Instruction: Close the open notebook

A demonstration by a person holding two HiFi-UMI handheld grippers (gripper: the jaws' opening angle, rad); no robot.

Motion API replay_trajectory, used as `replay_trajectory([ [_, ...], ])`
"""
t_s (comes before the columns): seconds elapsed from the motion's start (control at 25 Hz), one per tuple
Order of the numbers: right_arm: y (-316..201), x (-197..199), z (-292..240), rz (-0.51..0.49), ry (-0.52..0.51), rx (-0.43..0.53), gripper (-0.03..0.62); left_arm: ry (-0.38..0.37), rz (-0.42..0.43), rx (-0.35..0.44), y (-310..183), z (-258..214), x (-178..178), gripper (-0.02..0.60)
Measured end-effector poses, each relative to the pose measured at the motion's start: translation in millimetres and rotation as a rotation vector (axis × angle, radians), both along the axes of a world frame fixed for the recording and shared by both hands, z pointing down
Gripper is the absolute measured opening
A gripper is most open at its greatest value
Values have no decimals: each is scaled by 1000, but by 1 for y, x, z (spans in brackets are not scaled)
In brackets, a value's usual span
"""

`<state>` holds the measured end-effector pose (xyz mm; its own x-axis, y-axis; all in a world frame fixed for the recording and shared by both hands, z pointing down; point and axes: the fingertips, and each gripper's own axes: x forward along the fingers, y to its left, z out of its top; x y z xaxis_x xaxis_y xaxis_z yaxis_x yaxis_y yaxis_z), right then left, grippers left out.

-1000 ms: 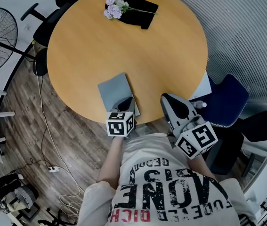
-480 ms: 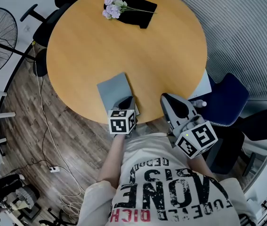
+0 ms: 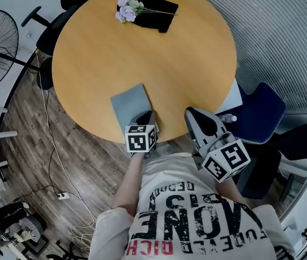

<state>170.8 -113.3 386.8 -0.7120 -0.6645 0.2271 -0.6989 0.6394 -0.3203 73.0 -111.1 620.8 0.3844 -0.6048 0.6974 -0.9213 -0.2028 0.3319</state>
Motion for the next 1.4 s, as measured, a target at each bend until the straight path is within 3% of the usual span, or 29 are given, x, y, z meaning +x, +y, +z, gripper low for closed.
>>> replay_trajectory([
  [0.36, -2, -3, -1, -4, -12, -8, 12, -34, 3, -55, -2, 10, 1, 32],
  [0.8, -2, -5, 0, -7, -10, -11, 12, -43, 3, -52, -2, 11, 1, 32],
  [1.4, -1, -7, 1, -15, -14, -13, 12, 19, 27, 68, 0, -3, 3, 84],
])
